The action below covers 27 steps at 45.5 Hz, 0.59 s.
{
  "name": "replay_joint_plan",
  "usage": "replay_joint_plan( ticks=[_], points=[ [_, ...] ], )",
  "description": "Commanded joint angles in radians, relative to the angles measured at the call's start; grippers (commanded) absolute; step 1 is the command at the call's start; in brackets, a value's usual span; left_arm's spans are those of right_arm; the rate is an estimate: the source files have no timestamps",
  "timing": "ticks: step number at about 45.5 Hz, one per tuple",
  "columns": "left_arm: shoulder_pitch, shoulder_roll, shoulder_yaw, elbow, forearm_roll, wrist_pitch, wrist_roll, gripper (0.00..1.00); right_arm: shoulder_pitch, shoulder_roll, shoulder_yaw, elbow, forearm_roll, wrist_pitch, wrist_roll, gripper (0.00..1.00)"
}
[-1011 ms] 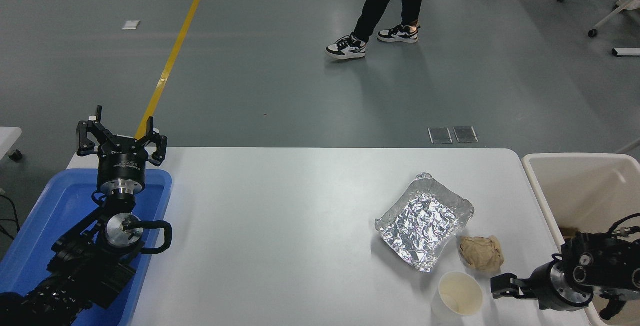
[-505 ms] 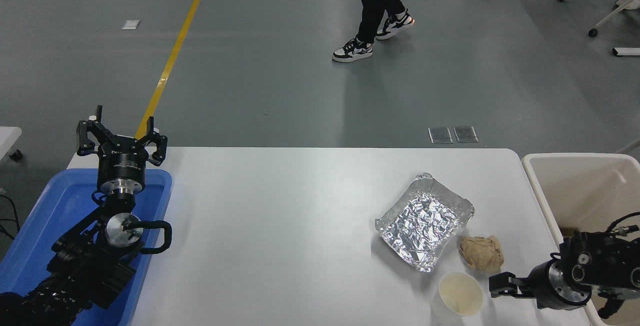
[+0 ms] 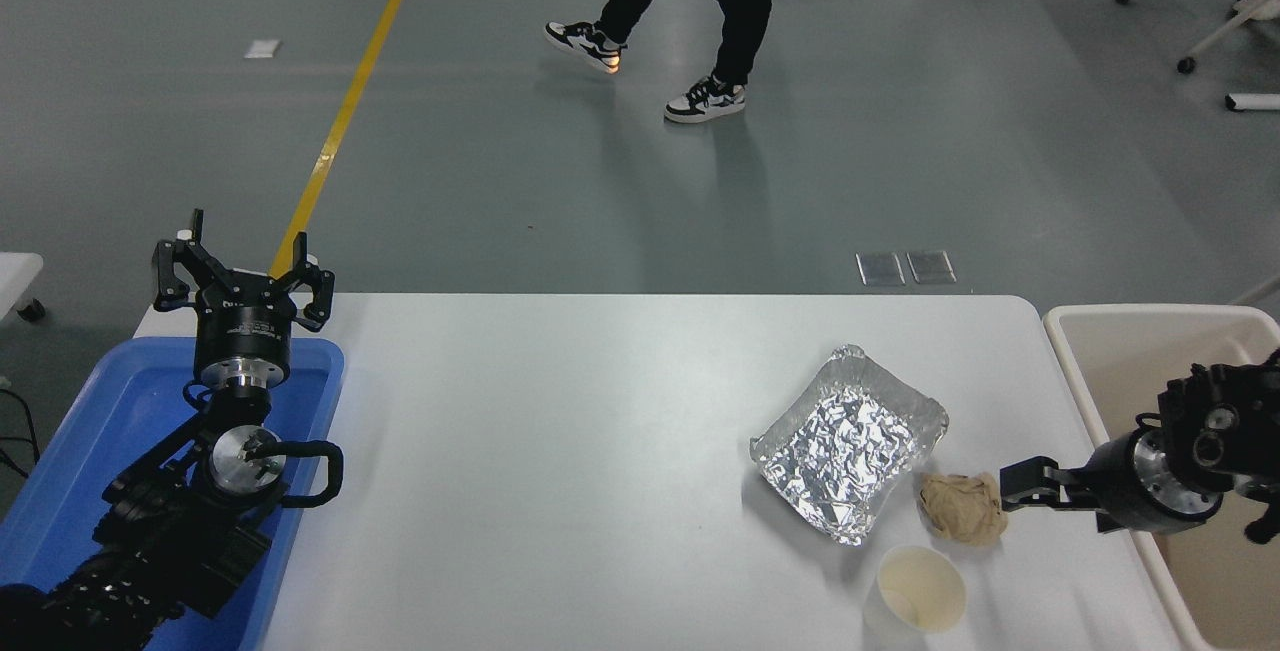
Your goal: Pick up paper cup place in dustbin
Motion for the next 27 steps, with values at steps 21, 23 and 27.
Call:
replay_joint_plan(
  ticks=[21,23,27],
  points=[
    [0.002,0.000,-0.001,0.000,0.000,0.000,0.000,0.99,0.799,0.195,-0.343,0.179,0.128,0.266,0.004,1.00],
    [0.000,0.000,-0.001,0.000,0.000,0.000,0.000,0.99,0.817,0.213,-0.335,0.180,0.131,0.288,0.004,1.00],
    [0.000,0.000,-0.001,0.000,0.000,0.000,0.000,0.99,0.836,0.227,-0.301,0.176,0.131,0.306,0.004,1.00]
  ],
)
